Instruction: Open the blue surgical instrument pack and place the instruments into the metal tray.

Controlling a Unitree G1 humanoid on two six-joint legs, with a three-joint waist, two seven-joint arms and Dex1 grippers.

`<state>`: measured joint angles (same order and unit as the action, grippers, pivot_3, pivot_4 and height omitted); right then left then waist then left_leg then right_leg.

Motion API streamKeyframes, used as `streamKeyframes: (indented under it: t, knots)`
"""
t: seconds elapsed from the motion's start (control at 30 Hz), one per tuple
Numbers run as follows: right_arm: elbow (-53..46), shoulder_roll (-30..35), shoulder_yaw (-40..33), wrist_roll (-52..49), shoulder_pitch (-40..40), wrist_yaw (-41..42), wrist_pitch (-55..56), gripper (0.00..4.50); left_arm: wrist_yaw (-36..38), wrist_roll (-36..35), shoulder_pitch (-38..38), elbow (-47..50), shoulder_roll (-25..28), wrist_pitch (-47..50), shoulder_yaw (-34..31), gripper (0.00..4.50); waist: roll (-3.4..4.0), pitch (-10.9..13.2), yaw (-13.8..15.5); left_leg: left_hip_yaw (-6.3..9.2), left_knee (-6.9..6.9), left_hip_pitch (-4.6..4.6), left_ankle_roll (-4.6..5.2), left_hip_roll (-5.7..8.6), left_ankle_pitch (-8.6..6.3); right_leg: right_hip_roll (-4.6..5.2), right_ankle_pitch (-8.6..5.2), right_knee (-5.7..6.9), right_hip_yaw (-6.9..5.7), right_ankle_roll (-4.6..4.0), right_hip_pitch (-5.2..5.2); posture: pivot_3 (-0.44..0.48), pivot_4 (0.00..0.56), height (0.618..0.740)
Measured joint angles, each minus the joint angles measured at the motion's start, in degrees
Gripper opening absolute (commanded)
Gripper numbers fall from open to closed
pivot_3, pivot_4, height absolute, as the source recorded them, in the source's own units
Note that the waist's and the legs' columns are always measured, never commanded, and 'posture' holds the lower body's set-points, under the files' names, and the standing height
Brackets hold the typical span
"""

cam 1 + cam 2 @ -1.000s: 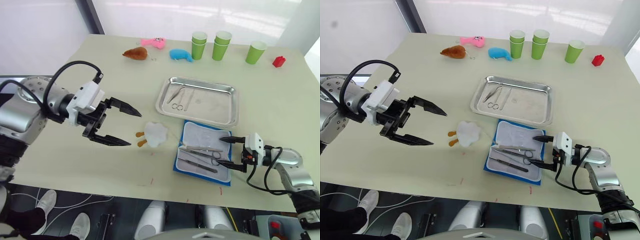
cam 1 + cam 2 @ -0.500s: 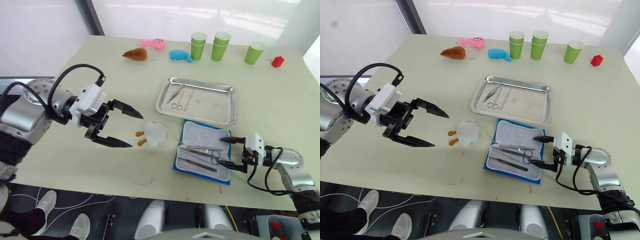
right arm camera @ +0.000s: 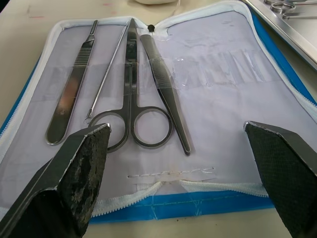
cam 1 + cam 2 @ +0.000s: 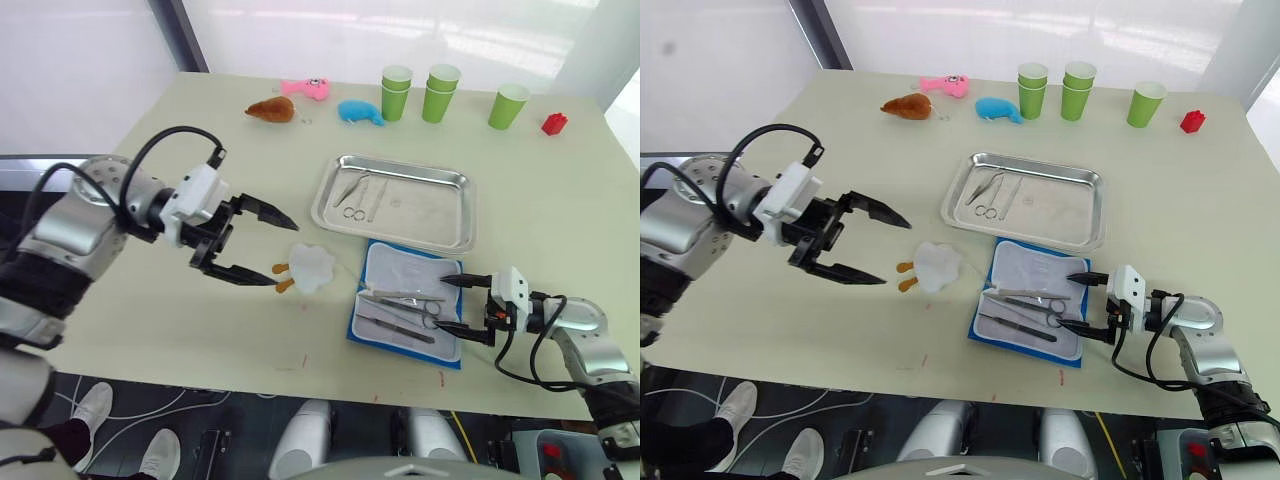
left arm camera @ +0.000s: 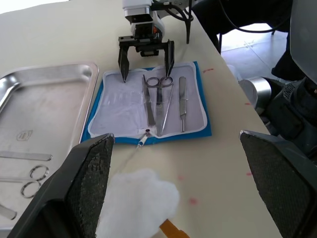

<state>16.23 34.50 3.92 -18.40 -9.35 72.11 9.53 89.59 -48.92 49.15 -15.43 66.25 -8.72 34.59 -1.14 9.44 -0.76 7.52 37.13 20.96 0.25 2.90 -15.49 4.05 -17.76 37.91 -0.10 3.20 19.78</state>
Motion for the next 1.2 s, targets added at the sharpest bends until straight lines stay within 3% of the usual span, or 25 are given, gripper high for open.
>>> streamKeyframes:
  t: [0.17,0.47,0.57,0.63,0.67,0.87,1.2]
  knots:
    - [-0.1,0.0,0.0,0.0,0.1,0.0,0.0,4.5,0.0,4.5,1.7,-3.9,-4.8,-0.8,0.1,4.33,-0.1,-0.1,-0.1,-0.58,0.19,-0.14,0.34,0.07,-0.24,0.06,-0.06,-0.02,0.68,0.28,0.0,0.0,0.15,0.74]
    - [-0.3,-0.2,-0.1,0.0,0.5,-0.3,0.0,4.5,0.1,17.0,6.3,-14.1,-18.7,-4.4,1.1,4.33,-0.42,-0.3,-0.2,-0.98,0.32,-0.2,0.77,0.27,-0.56,0.16,0.07,-0.27,1.41,0.67,0.03,0.0,0.15,0.74]
    - [-0.4,-0.2,-0.1,0.0,0.6,-0.5,0.0,4.5,0.1,18.2,6.9,-15.3,-21.3,-4.4,1.1,3.64,-0.44,-0.3,-0.1,-0.98,0.34,-0.21,0.81,0.29,-0.62,0.17,0.08,-0.28,1.47,0.68,0.04,0.0,0.15,0.74]
    - [-0.5,-0.2,-0.1,0.0,0.7,-0.7,0.0,4.5,0.1,19.7,7.0,-15.7,-25.1,-4.2,1.1,2.54,-0.44,-0.3,-0.2,-1.03,0.37,-0.2,0.83,0.32,-0.66,0.18,0.09,-0.3,1.55,0.71,0.07,0.0,0.15,0.74]
    - [-0.5,-0.3,-0.1,0.0,0.7,-0.8,0.0,4.5,0.1,19.9,7.0,-15.7,-25.5,-4.2,1.1,2.28,-0.44,-0.3,-0.2,-1.05,0.37,-0.2,0.84,0.32,-0.66,0.19,0.1,-0.3,1.58,0.73,0.07,0.0,0.15,0.74]
    - [-1.1,-0.4,-0.3,0.0,1.4,-1.4,0.1,4.5,-0.5,27.1,3.5,-15.8,-33.3,-2.9,-1.6,2.28,-0.46,-0.3,-0.1,-1.26,0.46,-0.23,0.99,0.42,-0.75,0.31,0.17,-0.31,1.74,0.87,0.09,0.0,0.15,0.74]
    - [-1.4,-0.5,-0.5,0.0,1.7,-2.0,0.0,4.5,-6.3,36.0,-3.3,-11.4,-39.3,1.3,-3.0,2.28,-0.48,-0.4,-0.1,-1.38,0.82,-0.18,1.28,0.59,-0.93,0.52,0.26,-0.28,1.87,1.08,0.17,0.0,0.15,0.74]
